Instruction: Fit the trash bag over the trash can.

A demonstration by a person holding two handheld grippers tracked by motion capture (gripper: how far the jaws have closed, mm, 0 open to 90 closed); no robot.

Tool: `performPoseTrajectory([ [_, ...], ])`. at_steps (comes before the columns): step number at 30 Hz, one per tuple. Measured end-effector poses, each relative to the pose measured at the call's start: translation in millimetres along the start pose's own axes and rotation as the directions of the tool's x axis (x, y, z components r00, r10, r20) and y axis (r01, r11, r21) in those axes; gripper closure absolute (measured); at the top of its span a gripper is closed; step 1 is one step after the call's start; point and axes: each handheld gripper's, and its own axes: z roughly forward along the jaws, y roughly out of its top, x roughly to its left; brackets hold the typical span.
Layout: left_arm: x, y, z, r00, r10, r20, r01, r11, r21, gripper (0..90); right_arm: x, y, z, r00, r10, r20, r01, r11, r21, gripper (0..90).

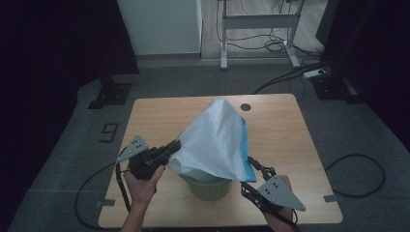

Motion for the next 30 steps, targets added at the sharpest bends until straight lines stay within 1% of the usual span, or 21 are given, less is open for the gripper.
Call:
performPoseTrajectory([
  [1, 1.4, -0.9, -1.2, 1.0000, -0.005, 0.002, 0.005, 1.0000, -0.001, 89.4, -0.3, -2.6, 0.0, 1.0000, 0.007, 0.003, -0.007, 1.000, 0.004, 52.8],
  [4, 4.1, -3.5, -2.8, 1.0000, -0.007, -0.001, 0.007, 1.0000, 0.007, 89.4, -4.1, -6.9, 0.7, 0.9997, 0.023, 0.009, -0.023, 1.000, 0.013, 66.0],
  [8, 5.0, -6.1, -0.5, 0.9999, -0.004, 0.016, 0.004, 0.9997, 0.023, 89.3, -9.1, -5.4, 0.0, 0.9988, 0.032, 0.038, -0.032, 0.999, 0.001, 81.3],
  [10, 3.3, -7.6, 3.0, 0.9997, 0.002, 0.025, -0.003, 0.9994, 0.036, 89.3, -12.1, -3.1, -1.3, 0.9981, 0.034, 0.051, -0.034, 0.999, -0.010, 86.7],
  [11, 2.2, -8.0, 5.1, 0.9995, 0.007, 0.030, -0.008, 0.9990, 0.044, 89.3, -13.6, -1.6, -2.2, 0.9977, 0.034, 0.058, -0.033, 0.999, -0.017, 87.7],
  [14, -2.2, -7.6, 12.9, 0.9988, 0.015, 0.047, -0.017, 0.9984, 0.055, 89.2, -18.8, 5.2, -7.9, 0.9946, 0.036, 0.097, -0.031, 0.998, -0.051, 88.3],
  [18, -13.3, -3.6, 25.8, 0.9963, 0.039, 0.077, -0.044, 0.9967, 0.069, 88.7, -28.6, 19.3, -19.5, 0.9889, 0.029, 0.146, -0.014, 0.995, -0.104, 88.5],
  [22, -22.7, -0.3, 35.8, 0.9932, 0.055, 0.103, -0.062, 0.9957, 0.069, 88.0, -36.5, 31.9, -29.8, 0.9847, 0.029, 0.172, -0.005, 0.990, -0.143, 88.4],
  [25, -28.7, 1.0, 40.8, 0.9903, 0.072, 0.119, -0.082, 0.9931, 0.084, 85.8, -39.9, 40.1, -36.2, 0.9840, 0.028, 0.176, 0.002, 0.986, -0.169, 88.5],
  [26, -30.1, 1.1, 41.2, 0.9891, 0.081, 0.123, -0.092, 0.9921, 0.085, 83.3, -39.9, 41.2, -36.5, 0.9849, 0.026, 0.171, 0.004, 0.985, -0.171, 88.4],
  [28, -31.2, 2.0, 39.5, 0.9862, 0.093, 0.137, -0.105, 0.9915, 0.077, 75.4, -38.7, 42.4, -35.3, 0.9880, 0.022, 0.153, 0.005, 0.985, -0.171, 88.4],
  [29, -30.8, 3.2, 37.5, 0.9851, 0.094, 0.144, -0.106, 0.9914, 0.077, 68.3, -37.5, 42.2, -33.5, 0.9904, 0.017, 0.137, 0.006, 0.986, -0.169, 88.5],
  [30, -30.6, 4.3, 34.5, 0.9856, 0.095, 0.140, -0.106, 0.9917, 0.073, 60.8, -35.7, 41.8, -30.9, 0.9918, 0.012, 0.127, 0.009, 0.987, -0.163, 88.4],
])
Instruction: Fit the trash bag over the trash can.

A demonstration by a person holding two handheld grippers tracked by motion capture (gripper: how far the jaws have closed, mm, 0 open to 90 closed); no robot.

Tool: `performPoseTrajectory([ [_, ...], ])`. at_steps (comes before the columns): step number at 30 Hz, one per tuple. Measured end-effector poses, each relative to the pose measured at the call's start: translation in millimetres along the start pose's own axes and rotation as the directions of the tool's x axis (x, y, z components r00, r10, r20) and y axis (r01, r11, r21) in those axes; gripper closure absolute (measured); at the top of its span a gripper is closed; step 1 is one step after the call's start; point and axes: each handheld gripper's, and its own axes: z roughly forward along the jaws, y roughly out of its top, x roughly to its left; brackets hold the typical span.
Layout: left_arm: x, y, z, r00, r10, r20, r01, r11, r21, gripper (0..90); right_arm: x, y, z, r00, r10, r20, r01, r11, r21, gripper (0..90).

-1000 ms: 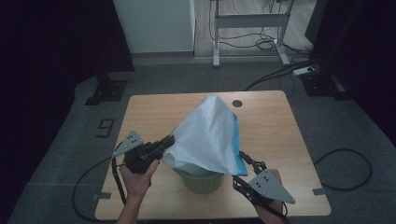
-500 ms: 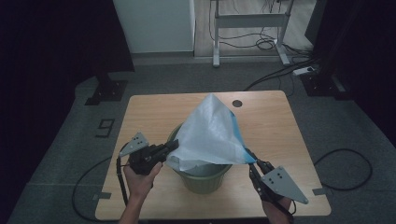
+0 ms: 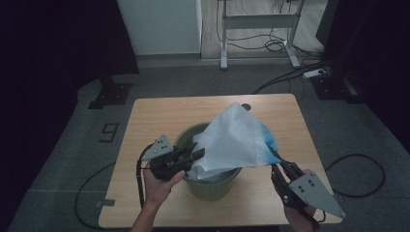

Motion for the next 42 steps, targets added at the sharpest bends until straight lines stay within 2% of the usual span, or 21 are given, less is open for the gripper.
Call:
performPoseTrajectory([
  [2, 0.7, 1.7, -8.2, 0.9999, 0.005, -0.014, -0.005, 0.9999, -0.009, 51.9, 3.9, -1.6, 4.8, 0.9998, -0.006, -0.017, 0.006, 1.000, 0.007, 88.4],
  [5, 3.4, 5.8, -22.6, 0.9997, -0.002, -0.023, 0.001, 0.9996, -0.030, 43.9, 8.5, -2.5, 11.8, 0.9994, -0.011, -0.034, 0.011, 1.000, 0.015, 88.4],
  [7, 3.8, 8.2, -31.0, 0.9991, 0.000, -0.044, -0.002, 0.9988, -0.049, 40.9, 10.1, -2.2, 15.1, 0.9992, -0.012, -0.037, 0.013, 1.000, 0.018, 88.5],
  [11, 2.9, 11.5, -38.8, 0.9984, -0.002, -0.056, -0.002, 0.9980, -0.063, 36.7, 10.1, -2.0, 17.2, 0.9995, -0.014, -0.029, 0.014, 1.000, 0.023, 88.4],
  [14, -1.1, 13.8, -33.8, 0.9990, 0.013, -0.043, -0.015, 0.9988, -0.046, 36.7, 9.9, -1.0, 16.5, 0.9995, -0.019, -0.027, 0.020, 1.000, 0.023, 88.5],
  [16, -4.7, 16.2, -26.2, 0.9991, 0.029, -0.031, -0.029, 0.9994, -0.019, 36.2, 11.1, 0.7, 16.3, 0.9992, -0.025, -0.030, 0.026, 0.999, 0.019, 88.5],
  [21, -11.0, 20.3, -7.9, 0.9988, 0.036, 0.033, -0.037, 0.9990, 0.027, 28.2, 18.7, 3.4, 18.4, 0.9974, -0.039, -0.060, 0.040, 0.999, 0.014, 88.5],
  [24, -12.1, 20.6, -3.6, 0.9984, 0.031, 0.048, -0.032, 0.9991, 0.027, 25.9, 27.5, 1.2, 22.0, 0.9944, -0.054, -0.091, 0.056, 0.998, 0.022, 88.5],
  [29, -9.7, 16.8, -3.2, 0.9985, 0.019, 0.051, -0.021, 0.9992, 0.035, 23.7, 40.7, -5.5, 28.2, 0.9886, -0.060, -0.138, 0.065, 0.997, 0.034, 88.5],
  [36, -8.3, 10.6, -3.2, 0.9958, 0.012, 0.091, -0.016, 0.9992, 0.038, 22.1, 56.0, -10.3, 34.4, 0.9784, -0.059, -0.198, 0.069, 0.997, 0.045, 88.4],
  [40, -9.5, 8.9, -1.3, 0.9942, 0.020, 0.105, -0.025, 0.9989, 0.040, 23.4, 59.9, -12.5, 37.4, 0.9742, -0.055, -0.219, 0.068, 0.996, 0.053, 88.5],
  [42, -11.3, 9.1, -0.1, 0.9933, 0.026, 0.112, -0.031, 0.9987, 0.040, 27.5, 60.8, -13.9, 39.0, 0.9725, -0.043, -0.229, 0.058, 0.997, 0.058, 88.5],
])
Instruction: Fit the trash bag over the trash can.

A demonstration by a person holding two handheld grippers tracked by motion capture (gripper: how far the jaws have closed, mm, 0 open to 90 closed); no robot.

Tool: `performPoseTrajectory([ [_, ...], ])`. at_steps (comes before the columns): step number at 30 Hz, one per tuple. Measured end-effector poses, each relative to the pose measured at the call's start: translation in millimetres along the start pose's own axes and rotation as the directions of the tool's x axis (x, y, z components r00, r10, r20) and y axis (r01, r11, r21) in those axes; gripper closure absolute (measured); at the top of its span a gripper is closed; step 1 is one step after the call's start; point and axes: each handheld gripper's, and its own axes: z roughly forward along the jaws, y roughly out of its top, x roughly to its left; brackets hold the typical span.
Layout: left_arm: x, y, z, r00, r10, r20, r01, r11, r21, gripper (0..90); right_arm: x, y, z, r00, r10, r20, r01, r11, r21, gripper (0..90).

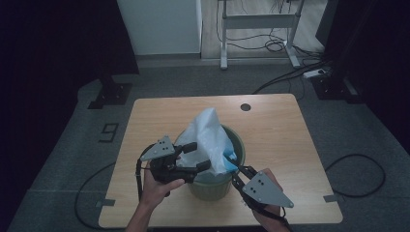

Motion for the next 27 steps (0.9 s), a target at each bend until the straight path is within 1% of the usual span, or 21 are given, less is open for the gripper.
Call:
performPoseTrajectory([
  [1, -1.4, 0.3, 1.0, 1.0000, 0.009, 0.000, -0.009, 1.0000, 0.000, 31.4, 0.2, -0.6, 0.8, 1.0000, 0.002, -0.003, -0.002, 1.000, 0.001, 88.5],
  [3, -3.1, 0.6, 2.7, 0.9997, 0.020, 0.016, -0.020, 0.9998, 0.007, 40.0, 1.0, -1.4, 2.2, 0.9999, 0.005, -0.010, -0.005, 1.000, 0.002, 88.5],
  [5, -4.0, 0.3, 4.0, 0.9995, 0.028, 0.011, -0.029, 0.9995, 0.013, 49.3, 2.2, -1.8, 2.6, 0.9999, 0.001, -0.014, -0.001, 1.000, 0.003, 88.5],
  [6, -4.0, -0.1, 4.5, 0.9996, 0.030, 0.004, -0.030, 0.9994, 0.016, 53.6, 2.6, -1.9, 2.7, 0.9999, 0.000, -0.015, 0.001, 1.000, 0.004, 88.5],
  [8, -2.5, -1.5, 5.1, 0.9997, 0.022, 0.014, -0.022, 0.9997, 0.012, 64.4, 2.9, -2.7, 2.7, 0.9998, -0.004, -0.018, 0.004, 1.000, 0.004, 88.5],
  [9, -1.9, -2.0, 5.4, 0.9997, 0.019, 0.012, -0.019, 0.9997, 0.012, 68.4, 2.9, -3.0, 2.6, 0.9998, -0.004, -0.020, 0.004, 1.000, 0.004, 88.4],
  [10, -1.7, -2.4, 5.6, 0.9998, 0.020, 0.008, -0.020, 0.9997, 0.013, 71.6, 3.1, -3.4, 2.5, 0.9998, -0.004, -0.022, 0.004, 1.000, 0.005, 88.4],
  [13, -1.4, -4.2, 5.6, 0.9998, 0.019, 0.002, -0.019, 0.9997, 0.013, 76.8, 3.4, -4.5, 2.2, 0.9997, -0.006, -0.022, 0.007, 1.000, 0.008, 88.4],
  [15, -1.0, -5.0, 4.4, 0.9999, 0.016, -0.005, -0.016, 0.9998, 0.006, 76.7, 2.9, -5.5, 1.6, 0.9998, -0.009, -0.016, 0.009, 1.000, 0.012, 88.4],
  [17, -1.4, -5.2, 1.9, 0.9998, 0.006, -0.021, -0.006, 0.9998, -0.017, 71.4, 2.2, -6.4, 1.6, 0.9999, -0.011, -0.008, 0.011, 1.000, 0.018, 88.4],
  [18, -1.5, -5.0, 0.8, 0.9997, -0.001, -0.025, 0.000, 0.9997, -0.025, 65.6, 1.9, -6.9, 1.6, 0.9999, -0.013, -0.003, 0.013, 1.000, 0.023, 88.4],
  [21, -2.7, -3.3, -3.2, 0.9988, -0.025, -0.041, 0.022, 0.9982, -0.055, 54.1, 2.2, -7.5, 2.0, 0.9998, -0.021, 0.004, 0.021, 0.999, 0.028, 88.4],
  [22, -3.2, -2.0, -4.6, 0.9984, -0.035, -0.044, 0.032, 0.9974, -0.064, 48.2, 2.8, -7.6, 2.3, 0.9997, -0.025, 0.003, 0.025, 0.999, 0.030, 88.4],
  [24, -4.1, 0.0, -6.3, 0.9984, -0.047, -0.032, 0.044, 0.9961, -0.077, 43.0, 5.0, -8.1, 3.5, 0.9993, -0.037, -0.001, 0.037, 0.999, 0.037, 88.4],
  [27, -5.7, 2.2, -5.8, 0.9983, -0.056, -0.011, 0.056, 0.9960, -0.069, 38.2, 7.9, -8.7, 4.8, 0.9987, -0.052, -0.005, 0.052, 0.998, 0.041, 88.4],
])
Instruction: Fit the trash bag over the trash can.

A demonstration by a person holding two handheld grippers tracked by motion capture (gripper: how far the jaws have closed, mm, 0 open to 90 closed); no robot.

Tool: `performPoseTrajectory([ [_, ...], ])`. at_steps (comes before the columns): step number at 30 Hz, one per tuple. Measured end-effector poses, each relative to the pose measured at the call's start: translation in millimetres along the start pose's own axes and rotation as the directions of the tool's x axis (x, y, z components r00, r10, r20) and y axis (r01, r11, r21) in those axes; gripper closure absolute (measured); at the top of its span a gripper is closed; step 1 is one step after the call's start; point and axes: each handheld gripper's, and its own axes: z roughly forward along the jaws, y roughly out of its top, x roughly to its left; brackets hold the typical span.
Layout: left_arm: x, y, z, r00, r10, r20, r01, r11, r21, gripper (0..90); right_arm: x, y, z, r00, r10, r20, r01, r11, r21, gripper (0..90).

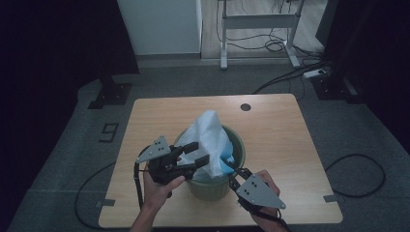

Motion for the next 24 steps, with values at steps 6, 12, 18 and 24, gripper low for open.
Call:
performPoseTrajectory([
  [6, 0.5, -1.1, 8.0, 0.9993, -0.014, 0.035, 0.012, 0.9985, 0.054, 36.4, 4.7, -0.9, 2.5, 0.9996, -0.025, -0.012, 0.025, 1.000, 0.006, 88.4],
  [12, 1.4, -3.3, 15.1, 0.9964, -0.017, 0.083, 0.008, 0.9951, 0.098, 54.4, 6.9, -2.5, 2.9, 0.9986, -0.048, -0.023, 0.048, 0.999, 0.012, 88.4],
  [18, 3.9, -6.5, 20.7, 0.9905, -0.035, 0.133, 0.018, 0.9924, 0.122, 70.6, 6.5, -5.6, 2.8, 0.9985, -0.049, -0.025, 0.049, 0.999, 0.017, 88.4],
  [24, 2.3, -8.3, 21.8, 0.9945, -0.013, 0.104, 0.001, 0.9932, 0.117, 86.5, 5.4, -7.3, 1.3, 0.9987, -0.045, -0.024, 0.046, 0.999, 0.022, 85.7],
])
